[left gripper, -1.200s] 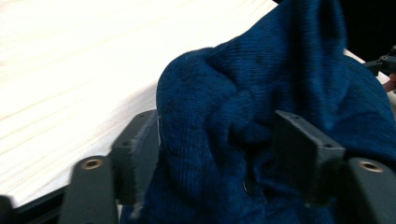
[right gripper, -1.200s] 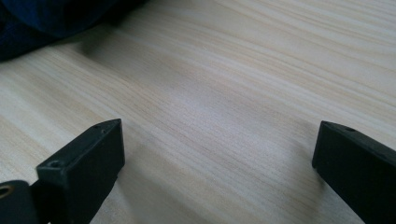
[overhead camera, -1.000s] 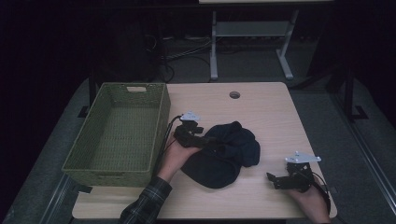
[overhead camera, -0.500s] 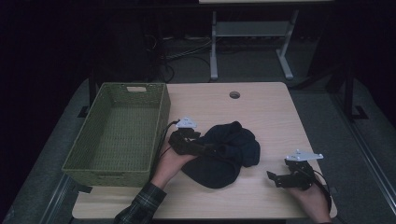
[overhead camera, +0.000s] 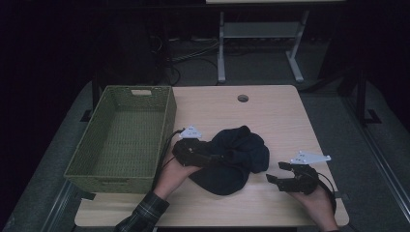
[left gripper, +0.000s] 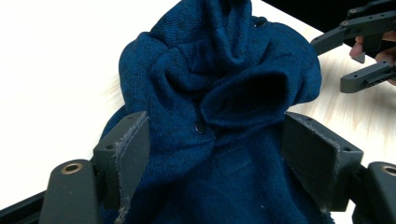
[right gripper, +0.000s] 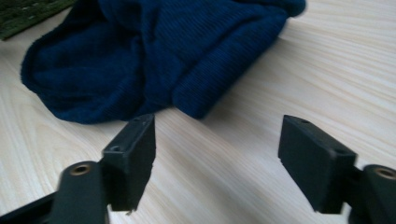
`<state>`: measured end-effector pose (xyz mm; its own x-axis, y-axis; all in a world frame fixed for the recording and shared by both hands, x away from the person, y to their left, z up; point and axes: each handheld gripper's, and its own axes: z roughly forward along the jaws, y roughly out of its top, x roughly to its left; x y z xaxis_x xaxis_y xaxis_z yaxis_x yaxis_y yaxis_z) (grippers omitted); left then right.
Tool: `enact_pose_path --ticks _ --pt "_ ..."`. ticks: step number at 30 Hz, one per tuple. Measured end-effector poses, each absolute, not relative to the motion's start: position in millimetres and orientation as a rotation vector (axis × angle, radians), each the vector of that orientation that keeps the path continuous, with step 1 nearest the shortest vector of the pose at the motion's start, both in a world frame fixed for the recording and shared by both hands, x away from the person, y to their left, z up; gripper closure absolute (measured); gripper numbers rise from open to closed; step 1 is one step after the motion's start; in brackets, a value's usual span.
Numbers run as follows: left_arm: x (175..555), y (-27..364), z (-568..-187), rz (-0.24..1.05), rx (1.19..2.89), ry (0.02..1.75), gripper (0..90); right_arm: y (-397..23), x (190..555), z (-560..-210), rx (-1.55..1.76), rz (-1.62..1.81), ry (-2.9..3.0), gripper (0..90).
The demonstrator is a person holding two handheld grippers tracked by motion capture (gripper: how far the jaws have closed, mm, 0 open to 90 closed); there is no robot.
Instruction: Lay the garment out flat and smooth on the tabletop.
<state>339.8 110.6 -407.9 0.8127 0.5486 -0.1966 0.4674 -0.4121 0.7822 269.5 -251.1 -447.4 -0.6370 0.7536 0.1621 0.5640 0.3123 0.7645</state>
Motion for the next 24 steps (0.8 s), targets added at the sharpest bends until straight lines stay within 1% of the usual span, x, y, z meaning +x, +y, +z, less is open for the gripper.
enact_pose_path --ticks 3,10,12,15,16,17,18,20,21,22,23,24 --pt "335.5 113.0 -409.2 0.111 2.078 0.747 23.8 -245.7 272.6 -446.4 1.174 1.25 2.37 36.6" --pt "324.9 116.7 -417.1 0.093 2.086 0.743 23.9 -235.3 282.0 -450.4 1.161 1.236 2.412 47.7" --pt "321.0 116.6 -420.8 0.089 2.097 0.739 23.9 -234.2 282.7 -450.2 1.166 1.234 2.41 52.7" --pt "317.7 116.2 -424.3 0.085 2.103 0.737 24.2 -234.6 282.8 -449.2 1.157 1.247 2.402 57.1" --pt "315.6 115.5 -426.7 0.079 2.111 0.734 24.2 -234.6 282.8 -449.2 1.157 1.247 2.402 57.1" --pt "314.1 115.0 -428.4 0.074 2.114 0.732 24.4 -234.8 282.8 -449.0 1.152 1.249 2.405 60.3" --pt "311.1 114.8 -431.5 0.059 2.117 0.726 25.4 -234.8 282.6 -448.7 1.149 1.251 2.406 61.7" --pt "307.8 114.1 -434.3 0.055 2.126 0.725 30.2 -235.1 282.3 -448.0 1.141 1.247 2.407 63.7" --pt "305.8 114.1 -435.0 0.059 2.132 0.718 36.5 -235.3 282.5 -448.0 1.14 1.249 2.409 65.2" --pt "303.9 114.2 -435.4 0.069 2.13 0.713 47.4 -235.5 282.6 -448.0 1.137 1.249 2.409 66.5" --pt "303.9 114.2 -435.4 0.069 2.13 0.713 53.7 -235.5 282.2 -447.6 1.138 1.25 2.405 67.8" --pt "302.2 114.5 -435.2 0.048 2.138 0.703 64.2 -235.8 281.9 -447.2 1.136 1.254 2.402 71.2"
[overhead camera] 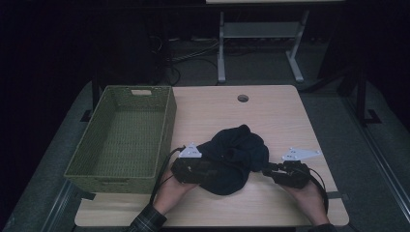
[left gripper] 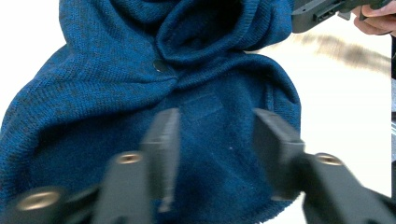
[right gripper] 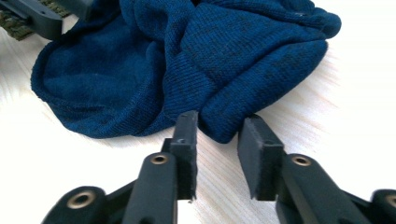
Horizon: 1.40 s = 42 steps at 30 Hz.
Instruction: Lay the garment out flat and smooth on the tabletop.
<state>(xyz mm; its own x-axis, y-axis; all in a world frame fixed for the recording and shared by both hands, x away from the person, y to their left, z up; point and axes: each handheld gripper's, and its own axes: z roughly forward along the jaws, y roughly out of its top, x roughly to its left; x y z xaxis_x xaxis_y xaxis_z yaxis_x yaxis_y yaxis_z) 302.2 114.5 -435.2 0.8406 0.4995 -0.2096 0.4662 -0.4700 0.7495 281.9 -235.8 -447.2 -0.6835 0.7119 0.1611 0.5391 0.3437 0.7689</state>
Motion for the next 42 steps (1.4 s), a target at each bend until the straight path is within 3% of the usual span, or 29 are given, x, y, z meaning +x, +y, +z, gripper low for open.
enact_pose_path --ticks 3,5,10,18,42 --pt "300.6 114.1 -434.4 0.042 2.164 0.684 88.0 -236.7 281.4 -446.0 1.132 1.257 2.398 73.6" --pt "299.4 112.7 -434.7 0.029 2.191 0.676 89.8 -237.7 281.1 -445.1 1.121 1.259 2.395 80.7" --pt "296.2 106.0 -445.1 -0.002 2.271 0.667 89.8 -238.7 282.5 -442.1 1.117 1.268 2.397 86.0" --pt "296.2 98.9 -457.7 -0.017 2.358 0.683 89.9 -237.7 294.6 -434.3 1.117 1.247 2.377 86.7" --pt "284.2 89.9 -461.5 -0.145 2.347 0.617 89.9 -239.9 356.8 -416.1 1.18 1.183 2.262 87.3"
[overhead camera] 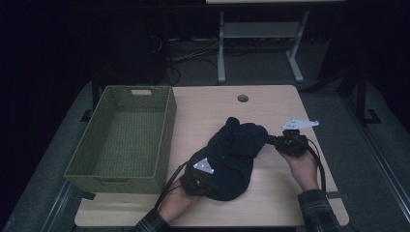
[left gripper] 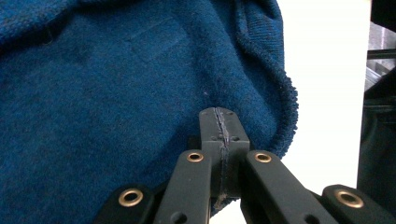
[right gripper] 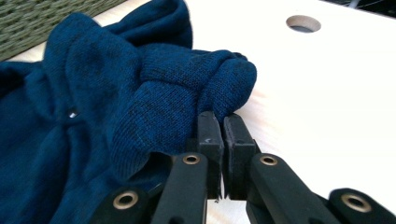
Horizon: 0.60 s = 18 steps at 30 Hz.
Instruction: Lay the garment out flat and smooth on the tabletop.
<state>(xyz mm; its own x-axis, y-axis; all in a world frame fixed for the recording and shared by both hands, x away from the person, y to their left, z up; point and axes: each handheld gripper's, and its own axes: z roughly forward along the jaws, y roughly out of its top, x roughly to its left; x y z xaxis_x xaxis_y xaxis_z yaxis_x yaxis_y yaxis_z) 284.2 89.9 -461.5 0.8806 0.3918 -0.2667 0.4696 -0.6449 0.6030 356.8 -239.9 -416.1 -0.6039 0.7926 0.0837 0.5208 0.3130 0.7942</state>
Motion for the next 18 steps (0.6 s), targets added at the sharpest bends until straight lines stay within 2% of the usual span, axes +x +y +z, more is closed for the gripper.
enact_pose_path --ticks 18 --pt "275.2 76.5 -463.6 -0.213 2.343 0.558 90.0 -225.0 408.6 -418.3 1.201 1.098 2.261 87.3"
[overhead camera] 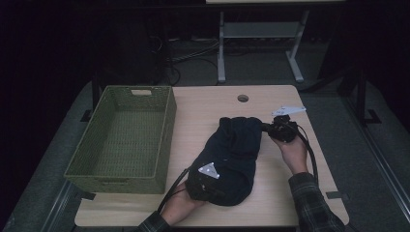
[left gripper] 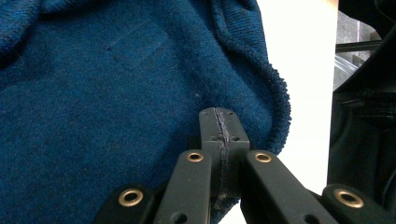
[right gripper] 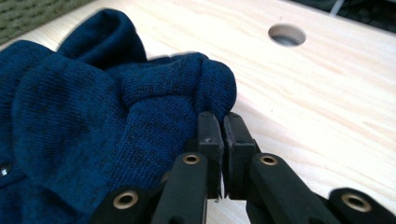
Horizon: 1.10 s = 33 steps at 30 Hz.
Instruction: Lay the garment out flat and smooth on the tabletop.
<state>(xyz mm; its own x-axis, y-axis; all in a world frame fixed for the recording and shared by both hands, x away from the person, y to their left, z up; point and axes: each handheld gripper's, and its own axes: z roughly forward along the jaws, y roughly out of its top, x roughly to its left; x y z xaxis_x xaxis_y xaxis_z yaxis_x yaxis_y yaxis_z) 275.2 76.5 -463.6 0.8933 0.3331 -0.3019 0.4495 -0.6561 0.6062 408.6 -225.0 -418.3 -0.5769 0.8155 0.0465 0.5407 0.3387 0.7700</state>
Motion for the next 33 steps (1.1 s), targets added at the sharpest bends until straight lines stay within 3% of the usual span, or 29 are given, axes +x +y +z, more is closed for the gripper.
enact_pose_path --ticks 27,30,33 --pt "270.4 68.2 -463.9 -0.251 2.349 0.509 89.9 -196.1 478.2 -436.7 1.224 0.917 2.309 86.6" --pt "274.7 71.8 -461.6 -0.247 2.311 0.526 89.8 -193.3 476.2 -435.2 1.221 0.938 2.287 71.1" --pt "277.1 75.0 -458.5 -0.233 2.29 0.535 89.8 -199.1 471.1 -426.9 1.249 1.016 2.26 67.6"
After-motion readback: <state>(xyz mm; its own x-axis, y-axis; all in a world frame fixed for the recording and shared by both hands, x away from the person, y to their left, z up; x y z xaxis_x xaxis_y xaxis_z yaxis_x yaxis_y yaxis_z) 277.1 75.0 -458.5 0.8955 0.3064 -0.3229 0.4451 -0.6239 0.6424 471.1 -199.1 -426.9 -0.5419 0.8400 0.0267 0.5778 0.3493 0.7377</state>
